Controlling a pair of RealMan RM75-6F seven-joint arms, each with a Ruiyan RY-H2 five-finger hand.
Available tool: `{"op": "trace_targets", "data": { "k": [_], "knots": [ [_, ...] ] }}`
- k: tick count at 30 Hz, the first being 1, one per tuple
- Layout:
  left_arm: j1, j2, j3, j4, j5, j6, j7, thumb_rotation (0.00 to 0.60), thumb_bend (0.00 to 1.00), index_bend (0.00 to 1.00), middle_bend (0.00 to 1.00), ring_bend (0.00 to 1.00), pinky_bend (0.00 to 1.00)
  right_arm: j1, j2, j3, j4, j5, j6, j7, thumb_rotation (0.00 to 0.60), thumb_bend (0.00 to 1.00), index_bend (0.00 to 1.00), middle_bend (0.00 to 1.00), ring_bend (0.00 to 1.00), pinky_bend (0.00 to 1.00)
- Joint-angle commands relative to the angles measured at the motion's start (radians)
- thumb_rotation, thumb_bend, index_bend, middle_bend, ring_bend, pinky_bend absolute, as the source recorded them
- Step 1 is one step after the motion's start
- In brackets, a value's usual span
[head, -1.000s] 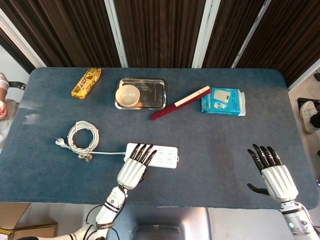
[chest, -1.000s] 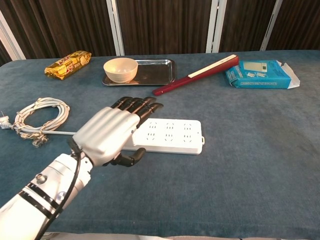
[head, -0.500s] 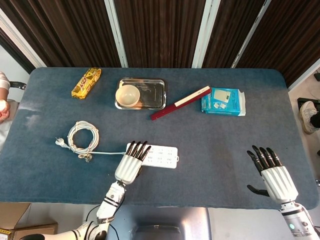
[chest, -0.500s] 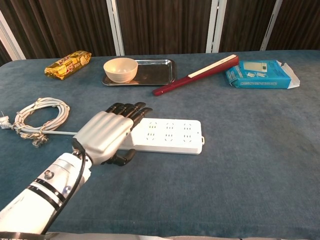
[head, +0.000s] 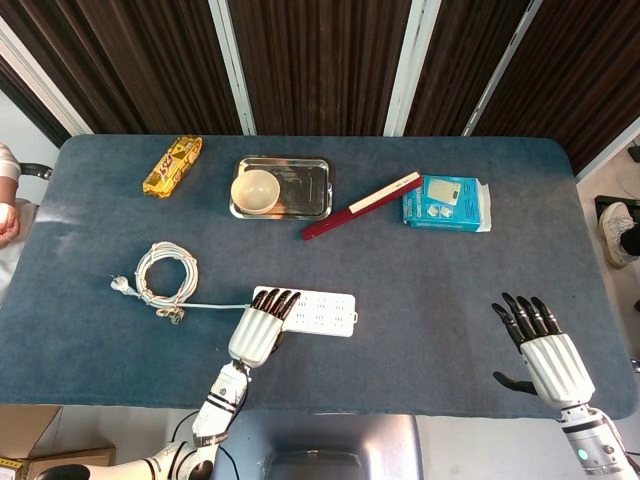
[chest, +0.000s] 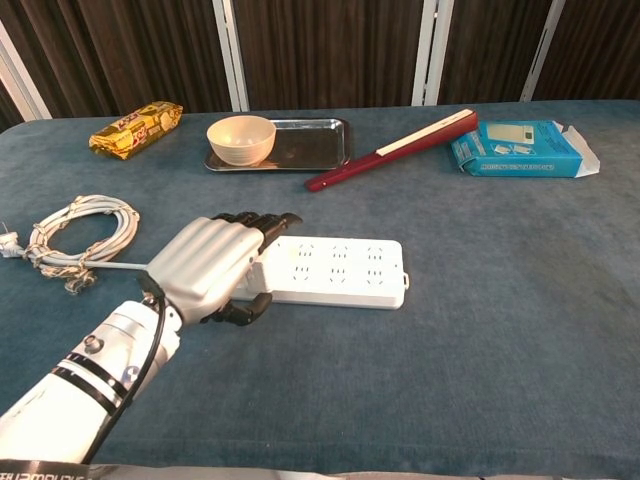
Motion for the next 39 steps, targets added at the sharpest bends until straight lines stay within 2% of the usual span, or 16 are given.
{"op": "trace_targets", "data": {
  "k": [1,9,18,22,30,35,39],
  "knots": [
    [-0.003,0.003,0.003,-0.009,-0.001,0.006,-0.004,0.600,0.44,0.16,0.22,0.18,0.27,0.001,0.001,-0.002,-0.003,0.000,-0.004,-0.004,0.600,0.23,0.00,0.00,0.00,0.00],
    [-0.004,0.015,0.012,-0.037,-0.017,0.009,-0.010,0.600,0.44,0.18,0.24,0.20,0.29,0.002,0.001,-0.004,-0.009,0.003,-0.009,-0.014,0.600,0.23,0.00,0.00,0.00,0.00],
    [-0.005,0.015,0.021,-0.041,-0.015,0.024,-0.047,0.600,0.49,0.30,0.37,0.31,0.42,0.018,-0.013,-0.010,-0.001,-0.021,-0.023,-0.029,0.600,0.23,0.00,0.00,0.00,0.00],
    [0.000,0.009,0.029,-0.037,-0.007,0.045,-0.077,0.600,0.51,0.33,0.41,0.32,0.42,0.132,-0.072,-0.009,0.032,-0.131,-0.135,-0.073,0.600,0.25,0.00,0.00,0.00,0.00],
    [0.014,0.012,0.052,-0.034,0.004,0.074,-0.104,0.600,0.51,0.35,0.42,0.33,0.43,0.280,-0.211,0.035,0.071,-0.125,-0.329,-0.152,0.600,0.49,0.00,0.00,0.00,0.00],
    [0.022,0.019,0.067,-0.042,0.016,0.089,-0.117,0.600,0.52,0.35,0.43,0.33,0.43,0.348,-0.303,0.066,0.080,-0.062,-0.441,-0.209,0.600,0.70,0.01,0.00,0.00,0.00],
    [0.025,0.024,0.074,-0.054,0.025,0.099,-0.123,0.600,0.52,0.35,0.44,0.33,0.43,0.395,-0.359,0.087,0.088,-0.011,-0.515,-0.250,0.600,0.79,0.04,0.02,0.00,0.00]
  ]
}}
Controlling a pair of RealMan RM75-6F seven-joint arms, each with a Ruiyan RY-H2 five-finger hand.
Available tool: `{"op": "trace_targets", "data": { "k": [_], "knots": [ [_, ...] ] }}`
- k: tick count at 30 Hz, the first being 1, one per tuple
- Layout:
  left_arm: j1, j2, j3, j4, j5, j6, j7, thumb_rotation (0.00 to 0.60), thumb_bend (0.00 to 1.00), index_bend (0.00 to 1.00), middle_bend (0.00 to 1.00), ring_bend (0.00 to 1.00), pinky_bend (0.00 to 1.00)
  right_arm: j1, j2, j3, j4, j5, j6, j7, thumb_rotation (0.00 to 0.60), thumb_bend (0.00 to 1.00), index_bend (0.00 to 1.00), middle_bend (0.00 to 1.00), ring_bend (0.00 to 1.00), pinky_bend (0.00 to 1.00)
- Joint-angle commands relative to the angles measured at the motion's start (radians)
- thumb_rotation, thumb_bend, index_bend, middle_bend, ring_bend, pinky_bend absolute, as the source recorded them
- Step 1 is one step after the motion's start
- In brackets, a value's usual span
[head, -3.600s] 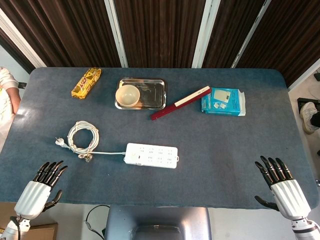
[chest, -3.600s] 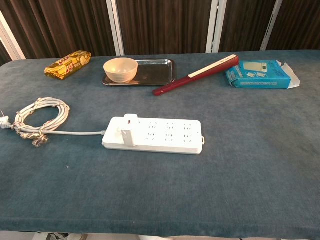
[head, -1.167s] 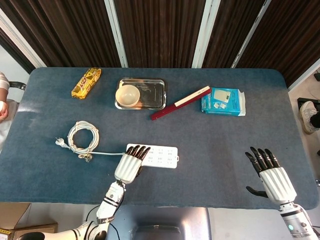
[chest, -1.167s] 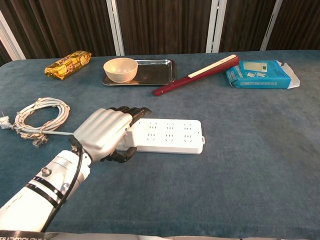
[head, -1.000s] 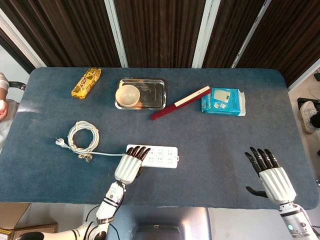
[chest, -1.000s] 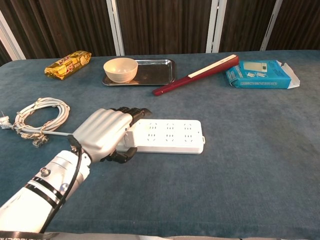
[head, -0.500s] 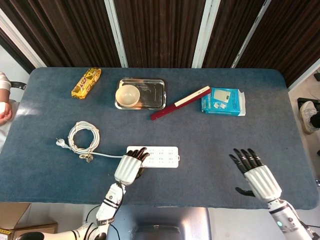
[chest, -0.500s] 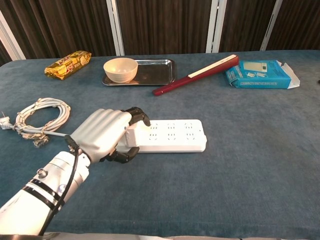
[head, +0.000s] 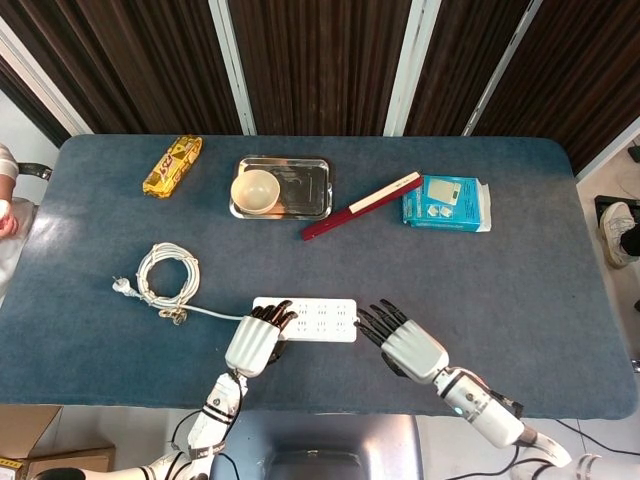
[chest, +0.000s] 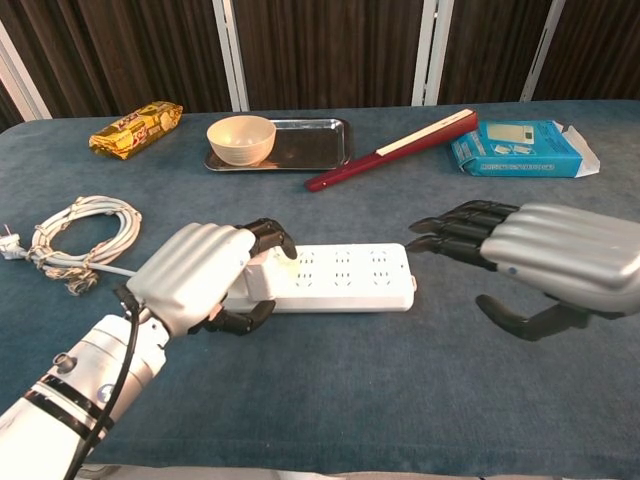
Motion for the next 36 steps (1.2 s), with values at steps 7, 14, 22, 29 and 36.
{"op": "trace_targets", "data": {
  "k": [7,14,22,29,36],
  "knots": [
    [0.009,0.010,0.017,-0.012,0.018,0.018,-0.033,0.600,0.53,0.36,0.44,0.33,0.43,0.094,-0.143,0.042,0.052,0.138,-0.141,-0.110,0.600,0.85,0.08,0.05,0.00,0.00],
    [0.022,0.007,0.038,0.001,0.028,0.025,-0.054,0.600,0.53,0.36,0.45,0.34,0.43,0.111,-0.172,0.022,0.062,0.199,-0.171,-0.213,0.600,0.86,0.09,0.05,0.00,0.00],
    [0.032,-0.025,0.057,0.070,0.051,0.048,-0.077,0.600,0.53,0.37,0.45,0.34,0.43,0.120,-0.187,0.000,0.059,0.257,-0.177,-0.280,0.600,0.86,0.09,0.05,0.00,0.00],
    [0.015,-0.033,0.031,0.115,0.119,0.150,-0.069,0.600,0.53,0.37,0.45,0.34,0.43,0.129,-0.186,-0.005,0.041,0.307,-0.174,-0.316,0.600,0.86,0.09,0.05,0.00,0.00],
    [0.014,0.029,0.026,0.073,0.183,0.251,-0.060,0.600,0.53,0.36,0.45,0.34,0.43,0.131,-0.157,-0.005,-0.011,0.313,-0.130,-0.301,0.600,0.86,0.07,0.05,0.00,0.00]
  ]
}}
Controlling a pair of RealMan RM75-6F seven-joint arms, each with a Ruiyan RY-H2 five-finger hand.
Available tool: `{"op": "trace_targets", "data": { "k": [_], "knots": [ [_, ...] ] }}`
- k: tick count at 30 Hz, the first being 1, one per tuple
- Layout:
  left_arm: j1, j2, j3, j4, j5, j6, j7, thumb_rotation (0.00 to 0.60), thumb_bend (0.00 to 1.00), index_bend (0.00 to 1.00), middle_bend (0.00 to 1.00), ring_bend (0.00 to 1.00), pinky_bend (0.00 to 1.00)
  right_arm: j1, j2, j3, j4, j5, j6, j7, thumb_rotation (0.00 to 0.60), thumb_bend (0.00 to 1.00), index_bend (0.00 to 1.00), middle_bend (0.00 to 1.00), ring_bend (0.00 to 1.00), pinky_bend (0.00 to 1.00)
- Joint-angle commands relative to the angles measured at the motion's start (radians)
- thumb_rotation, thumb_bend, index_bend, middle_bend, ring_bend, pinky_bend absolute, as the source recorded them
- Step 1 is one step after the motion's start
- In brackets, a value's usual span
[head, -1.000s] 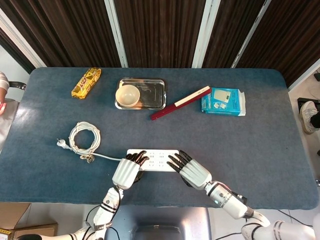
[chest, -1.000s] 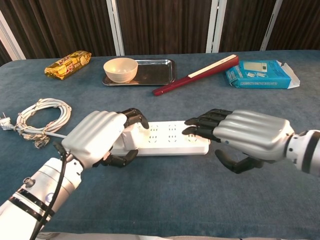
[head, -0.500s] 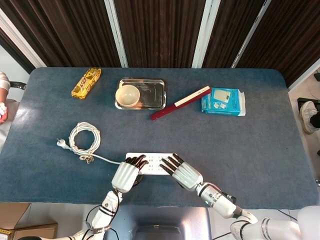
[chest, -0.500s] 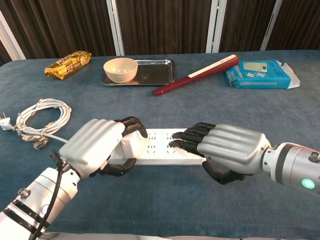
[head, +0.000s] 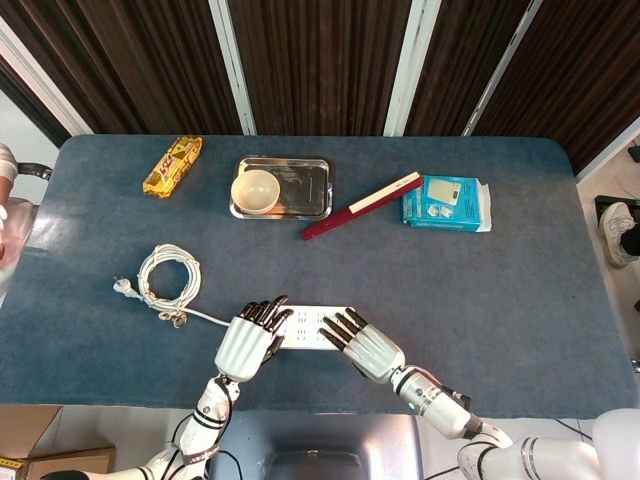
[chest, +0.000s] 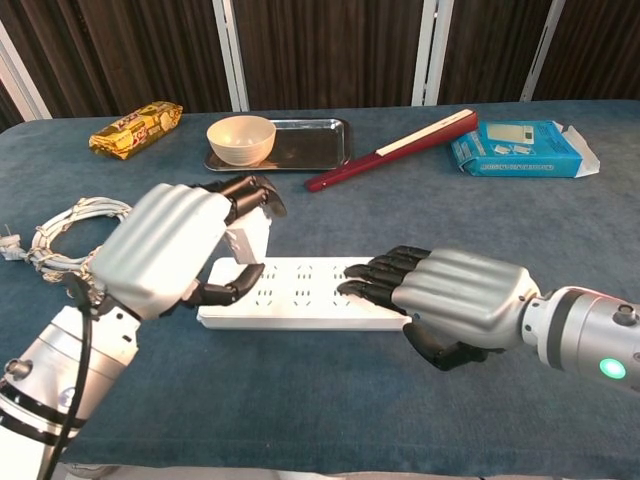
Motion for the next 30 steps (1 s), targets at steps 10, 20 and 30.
{"op": "trace_targets", "data": {
  "k": [10,20,30],
  "knots": [
    [0.093,0.337,0.082,-0.341,-0.089,-0.086,-0.093,0.600,0.49,0.34,0.43,0.30,0.25,-0.057,0.229,0.015,-0.227,-0.130,0.238,0.147,0.600,0.76,0.01,0.05,0.00,0.00],
    [0.155,0.325,0.117,-0.151,-0.173,-0.175,-0.172,0.600,0.42,0.14,0.19,0.17,0.20,-0.142,0.416,-0.030,-0.308,-0.199,0.373,0.212,0.600,0.66,0.00,0.04,0.00,0.00],
    [0.190,0.398,0.129,-0.193,-0.161,-0.159,-0.181,0.600,0.39,0.00,0.00,0.00,0.16,-0.198,0.502,-0.047,-0.313,-0.191,0.422,0.231,0.600,0.60,0.00,0.01,0.00,0.00]
  ]
}}
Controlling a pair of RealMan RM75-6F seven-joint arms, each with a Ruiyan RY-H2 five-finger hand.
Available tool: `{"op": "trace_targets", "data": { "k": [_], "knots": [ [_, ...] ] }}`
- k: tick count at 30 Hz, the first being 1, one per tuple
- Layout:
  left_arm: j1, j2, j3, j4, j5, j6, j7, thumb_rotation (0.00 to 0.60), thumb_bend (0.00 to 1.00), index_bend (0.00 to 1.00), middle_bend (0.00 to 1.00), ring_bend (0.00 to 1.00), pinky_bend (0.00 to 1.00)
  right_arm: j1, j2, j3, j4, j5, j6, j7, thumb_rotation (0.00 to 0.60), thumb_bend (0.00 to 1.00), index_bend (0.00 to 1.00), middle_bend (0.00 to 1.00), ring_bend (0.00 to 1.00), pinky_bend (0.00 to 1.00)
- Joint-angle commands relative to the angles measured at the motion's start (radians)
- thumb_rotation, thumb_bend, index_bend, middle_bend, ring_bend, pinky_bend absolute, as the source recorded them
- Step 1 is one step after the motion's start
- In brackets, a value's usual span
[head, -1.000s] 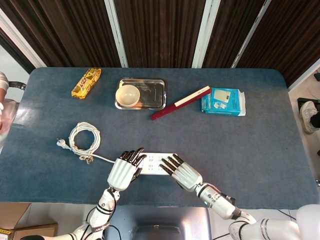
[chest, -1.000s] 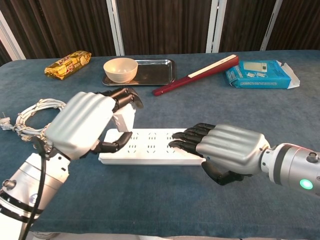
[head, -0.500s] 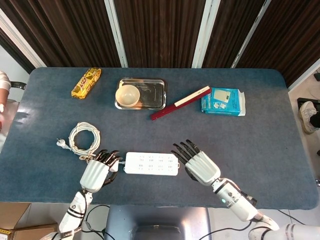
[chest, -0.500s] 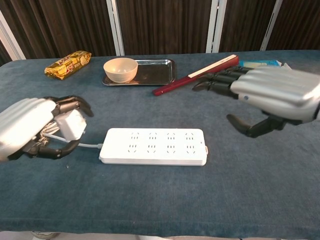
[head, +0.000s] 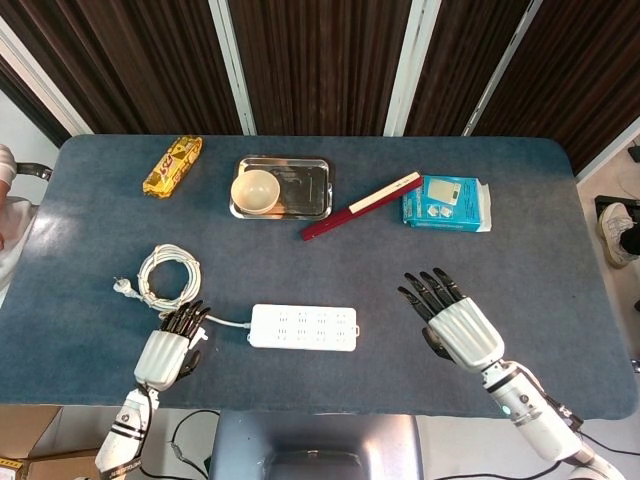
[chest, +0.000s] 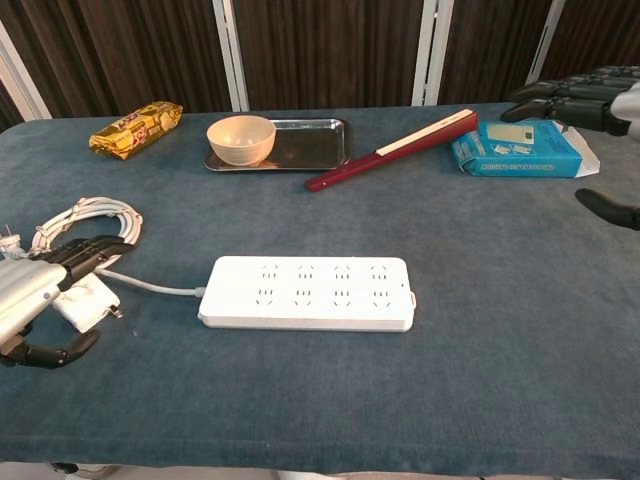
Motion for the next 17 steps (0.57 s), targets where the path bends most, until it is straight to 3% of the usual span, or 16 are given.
{"op": "trace_targets", "data": {
  "k": [1,4,8,10,12,17],
  "knots": [
    [0.019,0.092,0.015,-0.098,0.012,0.015,-0.014,0.600,0.39,0.00,0.00,0.00,0.15,-0.035,0.035,-0.017,-0.005,0.006,0.029,0.011,0.600,0.59,0.00,0.00,0.00,0.00],
    [0.051,0.227,0.034,-0.219,0.034,0.072,0.018,0.600,0.39,0.00,0.00,0.00,0.12,-0.098,0.075,-0.041,0.001,0.021,0.092,0.047,0.600,0.57,0.00,0.00,0.00,0.00],
    [0.123,0.406,0.092,-0.343,0.096,0.191,-0.030,0.600,0.41,0.00,0.00,0.00,0.10,-0.229,0.101,-0.086,0.050,0.054,0.221,0.098,0.600,0.49,0.00,0.00,0.00,0.00],
    [0.174,0.456,0.118,-0.349,0.100,0.242,-0.078,0.600,0.43,0.00,0.00,0.00,0.10,-0.292,0.086,-0.100,0.124,0.059,0.287,0.173,0.600,0.47,0.00,0.00,0.00,0.00],
    [0.197,0.502,0.136,-0.370,0.075,0.231,-0.099,0.600,0.44,0.00,0.00,0.00,0.09,-0.329,0.061,-0.098,0.203,0.066,0.327,0.283,0.600,0.46,0.00,0.00,0.00,0.00],
    [0.205,0.529,0.118,-0.363,0.107,0.255,-0.162,0.600,0.46,0.00,0.00,0.00,0.08,-0.363,0.039,-0.070,0.291,0.056,0.382,0.385,0.600,0.42,0.00,0.00,0.00,0.00]
  ]
}}
